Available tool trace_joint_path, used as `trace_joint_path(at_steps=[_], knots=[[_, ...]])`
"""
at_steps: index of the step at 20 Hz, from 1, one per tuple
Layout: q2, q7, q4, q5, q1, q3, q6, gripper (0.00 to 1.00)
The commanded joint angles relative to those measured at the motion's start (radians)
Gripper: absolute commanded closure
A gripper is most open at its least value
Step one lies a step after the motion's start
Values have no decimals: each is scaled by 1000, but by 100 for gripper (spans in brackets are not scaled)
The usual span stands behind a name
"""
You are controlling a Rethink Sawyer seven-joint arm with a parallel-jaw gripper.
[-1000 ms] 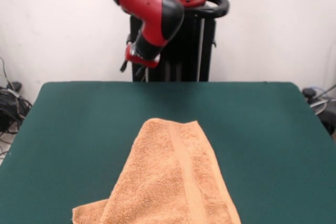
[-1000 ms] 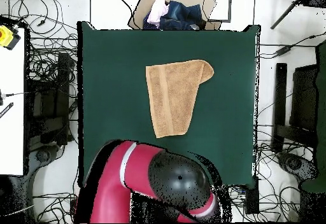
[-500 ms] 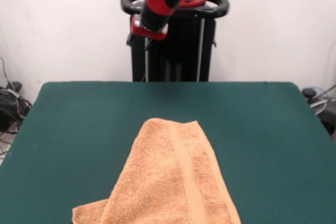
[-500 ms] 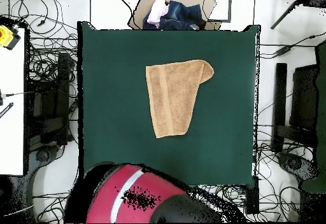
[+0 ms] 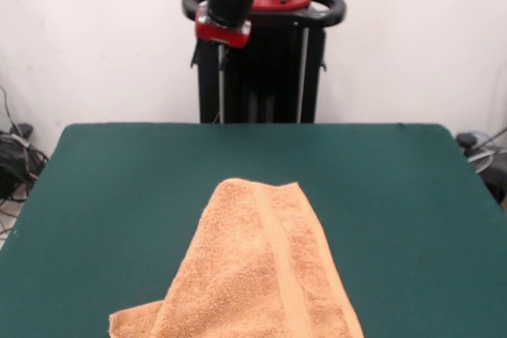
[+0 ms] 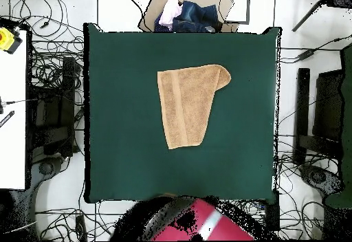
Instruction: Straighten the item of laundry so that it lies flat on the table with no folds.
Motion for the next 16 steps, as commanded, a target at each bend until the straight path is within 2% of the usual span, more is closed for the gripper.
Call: trace_joint_path(at_steps=[1,3,7,16], knots=[[-62,290,86,-103,-89,159,-168,0],[-50,312,67,-101,-98,181,-257,0],[-31,309,35,-61,-75,189,-358,0],[-34,272,27,-8,-54,198,-303,0]])
